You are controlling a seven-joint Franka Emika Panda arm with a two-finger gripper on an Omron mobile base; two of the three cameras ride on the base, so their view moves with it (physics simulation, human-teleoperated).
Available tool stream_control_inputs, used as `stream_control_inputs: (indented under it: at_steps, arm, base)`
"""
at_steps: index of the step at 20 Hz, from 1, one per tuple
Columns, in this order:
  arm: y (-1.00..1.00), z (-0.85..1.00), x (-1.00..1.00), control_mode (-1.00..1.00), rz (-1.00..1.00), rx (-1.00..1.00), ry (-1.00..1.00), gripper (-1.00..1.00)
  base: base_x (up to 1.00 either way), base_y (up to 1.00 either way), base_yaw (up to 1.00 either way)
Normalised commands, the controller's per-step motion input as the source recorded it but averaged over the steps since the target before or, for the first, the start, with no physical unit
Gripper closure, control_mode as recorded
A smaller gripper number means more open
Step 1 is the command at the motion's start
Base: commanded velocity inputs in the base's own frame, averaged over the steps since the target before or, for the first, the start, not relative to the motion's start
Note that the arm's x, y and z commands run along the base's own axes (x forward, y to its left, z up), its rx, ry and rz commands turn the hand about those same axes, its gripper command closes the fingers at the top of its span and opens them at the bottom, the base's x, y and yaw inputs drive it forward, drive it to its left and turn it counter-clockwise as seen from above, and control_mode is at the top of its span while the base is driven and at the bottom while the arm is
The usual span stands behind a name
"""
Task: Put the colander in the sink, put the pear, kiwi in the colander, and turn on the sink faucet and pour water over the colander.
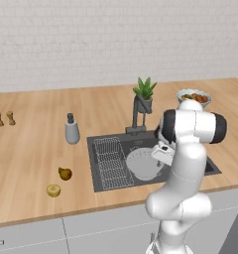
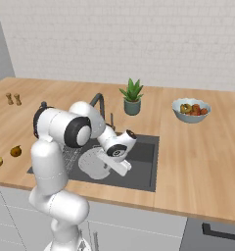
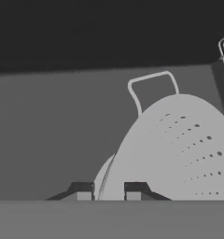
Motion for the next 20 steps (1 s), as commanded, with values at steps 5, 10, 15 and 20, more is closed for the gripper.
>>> stream_control_inputs:
  at_steps: [5, 10, 15, 20]
  arm:
    - [0.00, -0.19, -0.07, -1.00, 0.09, 0.00, -0.22, 1.00]
    - [-0.10, -0.12, 0.00, -1.00, 0.08, 0.00, -0.11, 1.00]
    - [-0.16, -0.11, -0.05, -1.00, 0.13, 0.00, -0.01, 1.00]
    - [-0.24, -0.04, -0.21, -1.00, 0.26, 0.03, 0.00, 1.00]
  base:
    - [0.00, 0.00, 0.00]
    - [0.00, 0.00, 0.00]
    - [0.00, 0.00, 0.00]
    - [0.00, 0.00, 0.00]
